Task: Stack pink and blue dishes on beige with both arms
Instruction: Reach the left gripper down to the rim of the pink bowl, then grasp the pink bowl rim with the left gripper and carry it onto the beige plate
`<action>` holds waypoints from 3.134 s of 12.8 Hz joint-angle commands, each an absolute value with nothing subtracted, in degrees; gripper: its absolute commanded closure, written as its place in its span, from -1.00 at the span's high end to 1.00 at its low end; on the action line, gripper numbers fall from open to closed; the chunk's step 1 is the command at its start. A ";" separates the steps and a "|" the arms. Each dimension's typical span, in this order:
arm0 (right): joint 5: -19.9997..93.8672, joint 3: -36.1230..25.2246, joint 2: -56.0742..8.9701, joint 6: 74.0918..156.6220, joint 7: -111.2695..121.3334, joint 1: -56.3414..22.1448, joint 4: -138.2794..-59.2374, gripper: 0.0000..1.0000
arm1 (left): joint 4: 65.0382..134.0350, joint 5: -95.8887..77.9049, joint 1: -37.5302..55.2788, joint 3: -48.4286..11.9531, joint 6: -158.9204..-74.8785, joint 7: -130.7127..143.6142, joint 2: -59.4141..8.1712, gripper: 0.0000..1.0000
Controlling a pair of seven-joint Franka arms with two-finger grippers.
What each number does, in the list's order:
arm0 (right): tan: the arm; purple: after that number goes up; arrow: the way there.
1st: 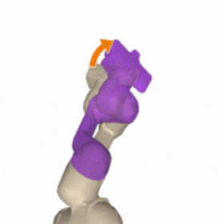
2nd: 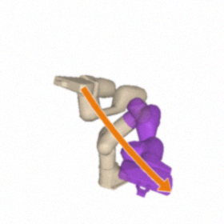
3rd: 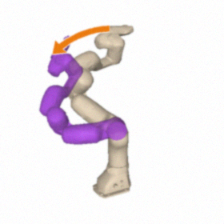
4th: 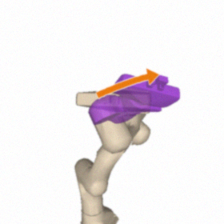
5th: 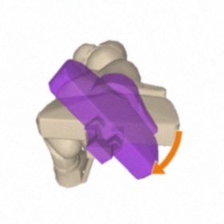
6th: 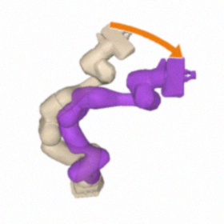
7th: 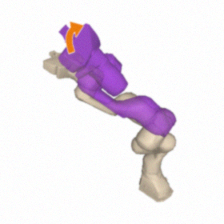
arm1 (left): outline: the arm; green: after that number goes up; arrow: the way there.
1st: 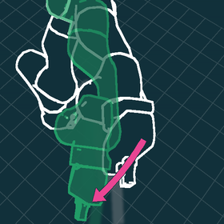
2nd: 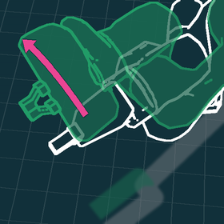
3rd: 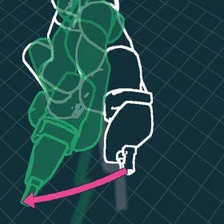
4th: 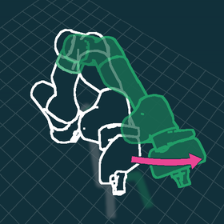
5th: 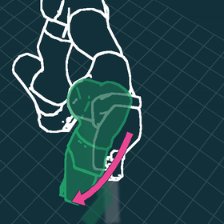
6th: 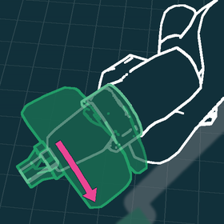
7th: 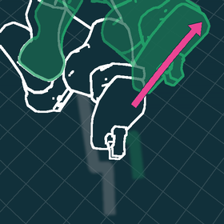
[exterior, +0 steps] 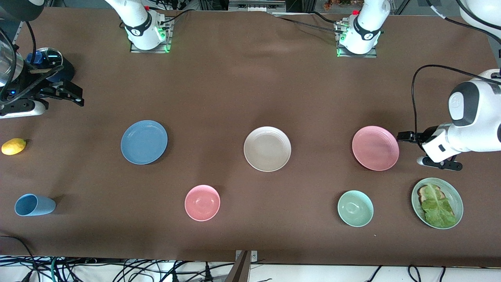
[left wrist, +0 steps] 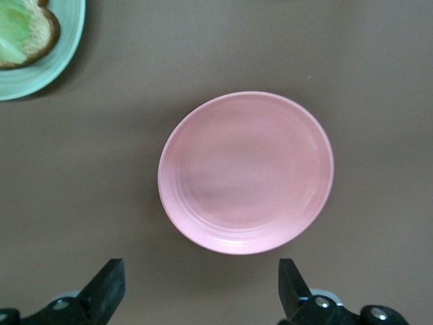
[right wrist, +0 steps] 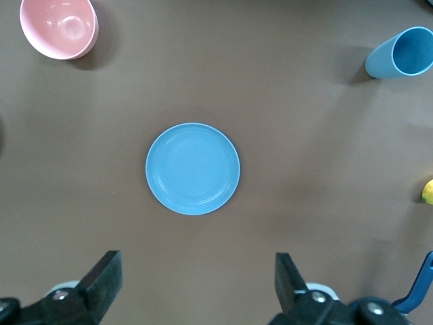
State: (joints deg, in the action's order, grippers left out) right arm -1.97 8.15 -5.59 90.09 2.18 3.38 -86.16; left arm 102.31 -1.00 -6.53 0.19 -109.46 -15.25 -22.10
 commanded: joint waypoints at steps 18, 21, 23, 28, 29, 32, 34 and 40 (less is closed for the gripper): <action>-2.02 8.00 -6.24 89.91 1.76 3.78 -85.34 1.00 | 110.04 -0.44 -11.87 -0.35 -123.58 -21.71 -32.17 -1.00; -2.28 8.00 -6.15 89.91 1.76 3.78 -85.34 1.00 | 107.41 -0.96 -10.64 -1.14 -120.25 -20.66 -31.82 -1.00; -2.37 8.00 -6.24 89.91 2.11 3.78 -85.34 1.00 | 102.60 -2.89 -10.55 -2.89 -112.63 -18.03 -31.73 -1.00; -2.20 8.00 -7.29 89.65 2.28 3.60 -85.34 1.00 | 95.19 -7.02 -10.20 -9.04 -104.24 -7.48 -31.38 -1.00; -2.28 8.00 -7.12 89.39 2.37 3.78 -85.43 1.00 | 95.19 -7.12 -10.28 -10.79 -103.89 -5.12 -30.68 -1.00; -1.76 7.91 -7.29 89.21 2.64 3.95 -85.43 1.00 | 93.09 -9.83 -9.67 -16.77 -103.62 5.94 -30.93 -1.00; -1.67 7.91 -8.52 88.95 2.55 3.96 -85.52 1.00 | 91.85 -10.89 -6.08 -17.40 -103.89 11.14 -31.55 -1.00; -2.46 8.00 -12.82 90.87 2.55 3.87 -86.22 1.00 | 83.51 -14.33 6.31 -16.96 -105.11 18.89 -39.71 -1.00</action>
State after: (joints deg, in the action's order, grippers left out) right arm -1.99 7.83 -10.96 89.86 2.26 3.61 -86.44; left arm 88.97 -13.61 3.26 -17.80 -105.57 17.01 -35.18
